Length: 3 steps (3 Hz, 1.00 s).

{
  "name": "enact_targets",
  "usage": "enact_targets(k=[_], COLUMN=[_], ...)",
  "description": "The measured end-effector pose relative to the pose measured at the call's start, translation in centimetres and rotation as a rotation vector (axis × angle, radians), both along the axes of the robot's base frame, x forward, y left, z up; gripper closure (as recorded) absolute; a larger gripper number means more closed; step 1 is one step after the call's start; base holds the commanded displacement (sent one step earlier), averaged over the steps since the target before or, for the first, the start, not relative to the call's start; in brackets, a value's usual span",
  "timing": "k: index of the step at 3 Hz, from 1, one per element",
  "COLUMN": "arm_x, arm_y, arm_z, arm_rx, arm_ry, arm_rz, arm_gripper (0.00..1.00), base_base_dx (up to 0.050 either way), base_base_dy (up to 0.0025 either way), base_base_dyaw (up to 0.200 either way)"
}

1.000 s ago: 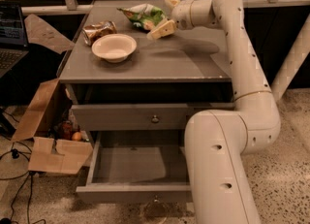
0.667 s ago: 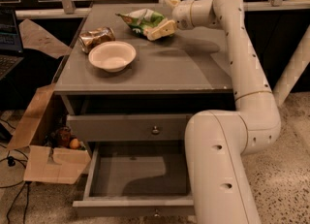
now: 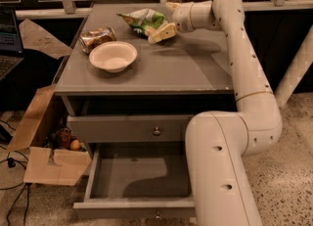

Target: Place green rice chip bag into middle drawer

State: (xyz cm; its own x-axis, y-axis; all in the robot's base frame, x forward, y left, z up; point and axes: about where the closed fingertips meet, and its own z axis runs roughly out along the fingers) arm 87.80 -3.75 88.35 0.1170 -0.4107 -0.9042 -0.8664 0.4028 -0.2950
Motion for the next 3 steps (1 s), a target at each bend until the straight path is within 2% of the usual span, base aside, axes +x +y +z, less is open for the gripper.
enact_targets(k=[1, 3], arm_x=[0.00, 0.01], arm_y=[0.01, 0.02], arm_z=[-0.03, -0.03], arm_rx=[0.000, 0.000], arm_ry=[0.001, 0.001], arm_rz=[0.000, 0.000], arm_gripper=[0.18, 0.66], base_base_dx=[0.000, 0.000], base_base_dy=[0.00000, 0.00000], base_base_dyaw=[0.000, 0.000])
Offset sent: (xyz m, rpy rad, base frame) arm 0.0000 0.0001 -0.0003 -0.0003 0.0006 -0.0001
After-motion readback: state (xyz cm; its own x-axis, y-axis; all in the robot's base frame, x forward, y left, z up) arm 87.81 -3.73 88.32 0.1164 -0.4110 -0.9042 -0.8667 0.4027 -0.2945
